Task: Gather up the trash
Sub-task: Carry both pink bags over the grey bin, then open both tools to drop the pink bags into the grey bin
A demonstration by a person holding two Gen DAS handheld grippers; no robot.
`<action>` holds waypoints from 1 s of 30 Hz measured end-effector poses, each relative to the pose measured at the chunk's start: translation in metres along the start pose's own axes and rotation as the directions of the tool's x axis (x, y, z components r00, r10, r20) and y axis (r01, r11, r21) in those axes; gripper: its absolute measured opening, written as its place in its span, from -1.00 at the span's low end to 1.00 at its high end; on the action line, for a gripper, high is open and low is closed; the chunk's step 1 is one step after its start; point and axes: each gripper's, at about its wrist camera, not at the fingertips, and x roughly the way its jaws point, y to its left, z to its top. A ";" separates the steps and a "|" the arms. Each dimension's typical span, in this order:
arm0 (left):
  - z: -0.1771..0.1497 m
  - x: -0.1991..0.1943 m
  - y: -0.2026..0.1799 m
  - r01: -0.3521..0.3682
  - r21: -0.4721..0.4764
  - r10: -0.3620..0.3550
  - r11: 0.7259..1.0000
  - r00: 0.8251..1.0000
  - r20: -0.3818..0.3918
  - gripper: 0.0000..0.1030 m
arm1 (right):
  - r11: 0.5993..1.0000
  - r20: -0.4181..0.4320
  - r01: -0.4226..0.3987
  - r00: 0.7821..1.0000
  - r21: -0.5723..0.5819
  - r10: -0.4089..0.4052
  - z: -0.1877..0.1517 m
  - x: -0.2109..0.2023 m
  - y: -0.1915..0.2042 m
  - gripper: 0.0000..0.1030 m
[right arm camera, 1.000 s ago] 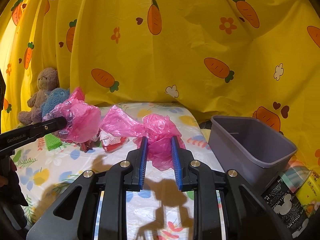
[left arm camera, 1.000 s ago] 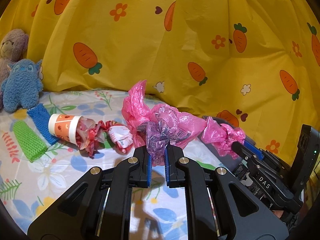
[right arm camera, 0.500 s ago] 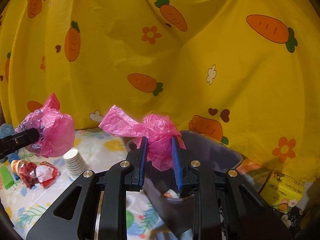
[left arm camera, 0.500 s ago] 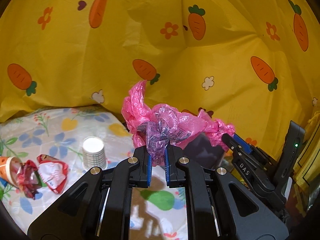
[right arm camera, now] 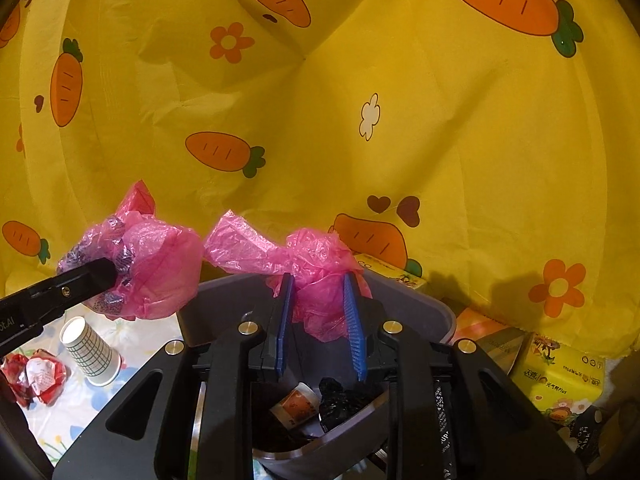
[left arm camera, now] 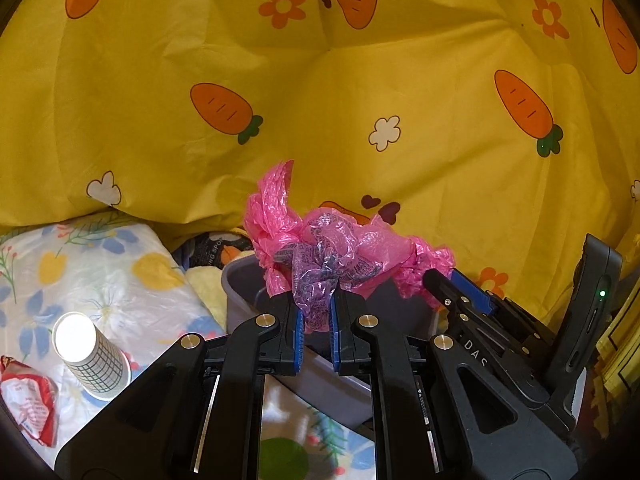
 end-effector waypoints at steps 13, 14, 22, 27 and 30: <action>-0.006 0.039 0.001 0.041 -0.010 -0.042 0.999 0.998 -0.056 -0.82 | 1.000 -0.043 0.017 0.999 0.010 -0.017 -0.003 0.022 -0.010 -0.47; -0.006 0.041 0.000 0.047 -0.012 -0.047 0.999 0.997 -0.058 -0.82 | 1.000 -0.043 0.017 0.999 0.011 -0.017 -0.003 0.023 -0.010 -0.47; -0.009 0.045 -0.002 0.071 -0.006 -0.072 0.997 0.996 -0.062 -0.82 | 1.000 -0.052 0.014 0.999 0.006 -0.014 -0.004 0.027 -0.010 -0.34; -0.010 0.046 -0.002 0.078 -0.004 -0.078 0.997 0.994 -0.072 -0.63 | 1.000 -0.052 0.015 0.999 0.005 -0.015 -0.004 0.027 -0.011 -0.17; -0.012 0.042 0.001 0.029 -0.007 -0.029 1.000 0.998 -0.049 0.40 | 1.000 -0.047 0.023 0.999 0.003 -0.022 -0.005 0.025 -0.011 -0.01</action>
